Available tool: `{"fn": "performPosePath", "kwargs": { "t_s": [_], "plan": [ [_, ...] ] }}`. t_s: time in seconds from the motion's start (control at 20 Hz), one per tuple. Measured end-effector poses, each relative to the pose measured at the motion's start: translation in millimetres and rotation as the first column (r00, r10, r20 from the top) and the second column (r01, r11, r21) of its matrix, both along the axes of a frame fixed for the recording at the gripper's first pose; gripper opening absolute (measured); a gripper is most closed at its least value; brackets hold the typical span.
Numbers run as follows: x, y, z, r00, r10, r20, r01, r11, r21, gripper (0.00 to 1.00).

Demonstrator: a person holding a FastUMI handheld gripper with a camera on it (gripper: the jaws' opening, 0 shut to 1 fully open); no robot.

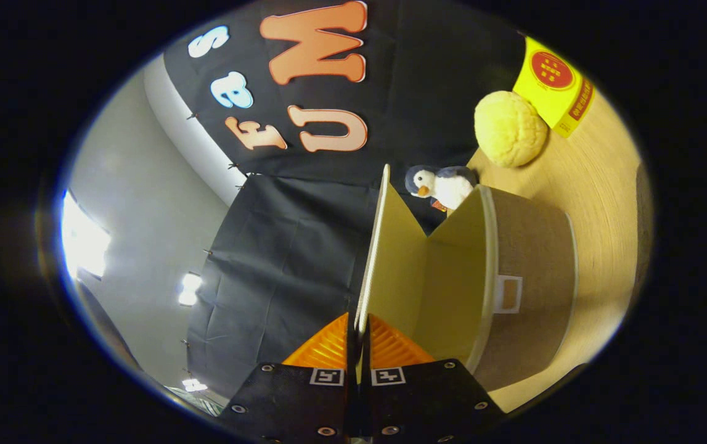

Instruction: Open the storage box then place both shoes into the box .Put the left shoe in first, then the right shoe, with the right side of both shoes facing outward in a uniform manner.

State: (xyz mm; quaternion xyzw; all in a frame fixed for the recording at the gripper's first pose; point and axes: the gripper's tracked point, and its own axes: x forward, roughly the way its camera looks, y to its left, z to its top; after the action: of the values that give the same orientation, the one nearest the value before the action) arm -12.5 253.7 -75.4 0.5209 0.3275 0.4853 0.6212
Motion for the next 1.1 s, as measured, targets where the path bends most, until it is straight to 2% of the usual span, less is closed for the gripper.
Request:
{"fn": "performPosePath", "kwargs": {
  "t_s": [0.3, 0.55, 0.7, 0.8, 0.95, 1.0, 1.05, 1.1],
  "plan": [
    [-12.2, 65.7, 52.8, 0.998, -0.022, 0.061, 0.030, 0.990, -0.140, 0.02],
    [-28.2, 136.2, 64.4, 0.996, -0.010, 0.087, 0.037, 0.951, -0.308, 0.03],
    [-34.6, 177.3, 65.0, 0.997, 0.003, 0.074, 0.022, 0.942, -0.334, 0.03],
    [-50.5, 202.2, 62.0, 0.997, 0.054, 0.054, -0.033, 0.939, -0.343, 0.10],
    [-66.1, 219.7, 40.8, 0.993, 0.100, 0.069, -0.061, 0.902, -0.428, 0.71],
    [-67.2, 220.4, 33.7, 0.991, 0.104, 0.081, -0.056, 0.887, -0.459, 0.82],
    [-67.3, 219.8, 27.5, 0.991, 0.101, 0.087, -0.048, 0.879, -0.475, 0.97],
    [-67.6, 216.7, 24.8, 0.992, 0.094, 0.083, -0.043, 0.878, -0.477, 0.97]
  ]
}}
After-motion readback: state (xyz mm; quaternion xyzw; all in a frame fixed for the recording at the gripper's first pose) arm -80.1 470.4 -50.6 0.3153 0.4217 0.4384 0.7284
